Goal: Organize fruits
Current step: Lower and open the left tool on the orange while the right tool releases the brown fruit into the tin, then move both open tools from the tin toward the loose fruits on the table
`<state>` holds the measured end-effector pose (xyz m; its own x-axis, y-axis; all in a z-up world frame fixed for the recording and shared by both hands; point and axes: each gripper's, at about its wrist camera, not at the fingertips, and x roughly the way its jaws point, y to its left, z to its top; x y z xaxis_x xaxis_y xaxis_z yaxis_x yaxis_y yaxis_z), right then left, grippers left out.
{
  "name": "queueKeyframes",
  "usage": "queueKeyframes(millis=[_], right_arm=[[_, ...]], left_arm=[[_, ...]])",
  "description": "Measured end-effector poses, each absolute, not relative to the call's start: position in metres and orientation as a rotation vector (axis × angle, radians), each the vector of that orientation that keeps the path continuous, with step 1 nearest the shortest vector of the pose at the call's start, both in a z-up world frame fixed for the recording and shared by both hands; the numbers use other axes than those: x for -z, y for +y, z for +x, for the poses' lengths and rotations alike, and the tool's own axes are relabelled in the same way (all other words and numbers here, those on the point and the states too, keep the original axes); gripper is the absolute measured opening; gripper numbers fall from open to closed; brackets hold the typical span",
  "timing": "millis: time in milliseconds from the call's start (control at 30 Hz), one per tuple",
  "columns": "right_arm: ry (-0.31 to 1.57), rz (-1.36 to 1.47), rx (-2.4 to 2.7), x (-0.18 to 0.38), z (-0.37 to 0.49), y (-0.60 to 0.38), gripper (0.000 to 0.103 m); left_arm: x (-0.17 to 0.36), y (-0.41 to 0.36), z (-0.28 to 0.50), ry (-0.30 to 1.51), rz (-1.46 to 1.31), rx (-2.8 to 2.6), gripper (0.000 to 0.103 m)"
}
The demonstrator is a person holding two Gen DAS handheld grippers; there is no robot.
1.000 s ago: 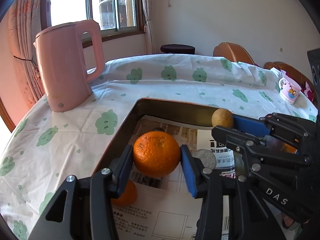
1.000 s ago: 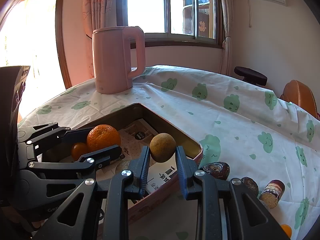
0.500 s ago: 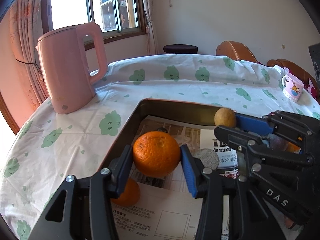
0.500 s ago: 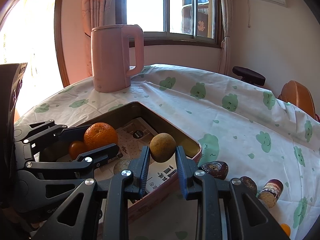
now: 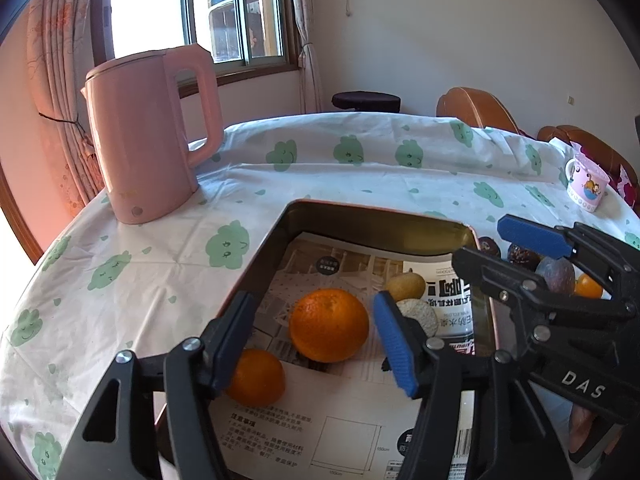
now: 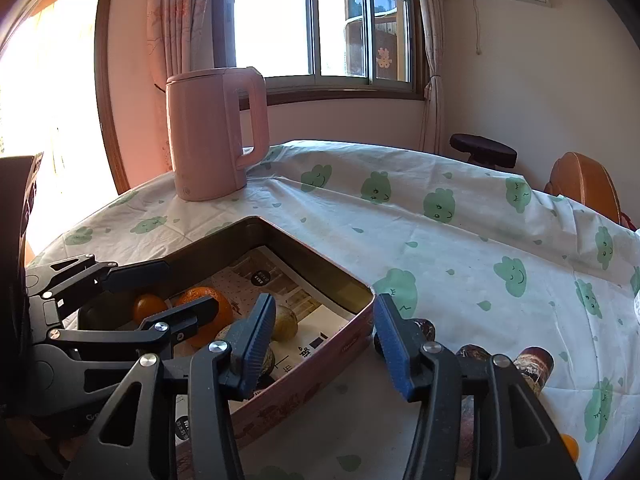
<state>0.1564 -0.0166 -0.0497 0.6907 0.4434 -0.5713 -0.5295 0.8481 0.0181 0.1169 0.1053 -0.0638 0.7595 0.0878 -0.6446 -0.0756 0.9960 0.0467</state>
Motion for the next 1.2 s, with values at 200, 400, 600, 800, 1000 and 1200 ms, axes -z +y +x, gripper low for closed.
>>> queueKeyframes(millis=[200, 400, 600, 800, 1000, 1200], right_arm=[[0.566, -0.136, -0.542, 0.046, 0.148, -0.023, 0.063], [0.554, -0.111, -0.540, 0.044, 0.142, -0.034, 0.074], [0.556, -0.138, -0.519, 0.044, 0.135, -0.046, 0.075], [0.521, -0.176, -0.391, 0.041, 0.120, -0.093, 0.075], [0.564, -0.093, -0.257, 0.042, 0.122, -0.165, 0.075], [0.616, -0.032, -0.239, 0.045, 0.127, -0.197, 0.075]], left_arm=[[0.061, 0.103, 0.113, 0.698, 0.029, -0.088, 0.069], [0.055, 0.104, 0.108, 0.666, 0.033, -0.107, 0.090], [0.046, 0.096, 0.100, 0.628, 0.023, -0.093, 0.098], [0.037, 0.074, 0.090, 0.573, 0.003, -0.073, 0.099], [0.035, 0.038, 0.086, 0.545, 0.007, -0.017, 0.099], [0.046, -0.005, 0.093, 0.575, 0.056, 0.039, 0.099]])
